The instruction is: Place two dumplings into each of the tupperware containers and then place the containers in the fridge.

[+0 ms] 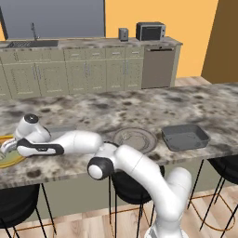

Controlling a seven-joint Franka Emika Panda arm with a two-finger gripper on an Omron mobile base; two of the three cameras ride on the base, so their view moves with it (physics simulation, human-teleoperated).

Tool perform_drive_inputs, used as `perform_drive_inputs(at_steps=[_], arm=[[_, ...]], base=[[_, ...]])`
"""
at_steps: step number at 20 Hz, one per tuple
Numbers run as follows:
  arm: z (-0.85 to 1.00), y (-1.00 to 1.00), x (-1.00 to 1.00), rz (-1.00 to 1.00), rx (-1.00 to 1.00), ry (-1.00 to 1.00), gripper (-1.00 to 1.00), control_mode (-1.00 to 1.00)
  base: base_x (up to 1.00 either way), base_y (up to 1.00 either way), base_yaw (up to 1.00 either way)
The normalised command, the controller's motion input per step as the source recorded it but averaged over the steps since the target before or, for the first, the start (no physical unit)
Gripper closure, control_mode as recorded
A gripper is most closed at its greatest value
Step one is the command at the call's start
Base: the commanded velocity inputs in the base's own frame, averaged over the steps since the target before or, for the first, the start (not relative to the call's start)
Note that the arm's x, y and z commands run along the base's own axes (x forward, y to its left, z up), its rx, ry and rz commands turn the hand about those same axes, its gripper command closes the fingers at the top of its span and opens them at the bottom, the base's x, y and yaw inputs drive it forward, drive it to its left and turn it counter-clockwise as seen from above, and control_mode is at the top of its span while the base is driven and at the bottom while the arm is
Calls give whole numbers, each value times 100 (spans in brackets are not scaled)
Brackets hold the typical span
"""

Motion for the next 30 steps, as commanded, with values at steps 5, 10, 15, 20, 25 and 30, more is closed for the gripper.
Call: perform_drive_inputs(at_steps=[5, 10, 15, 20, 25, 30], arm=[[1, 14, 20, 0, 0, -1, 100, -100], [25, 5, 20, -1, 1, -3, 100, -100], [53, -6, 3, -4, 0, 2, 100, -100], [38, -78, -19, -4, 0, 12, 100, -100], [0, -100, -39, -1, 0, 1, 100, -100], [0, -100, -25, -5, 1, 0, 100, -100]], base=[[0, 0, 0], [0, 0, 0], [0, 0, 0], [0, 0, 0], [0, 0, 0], [0, 0, 0]])
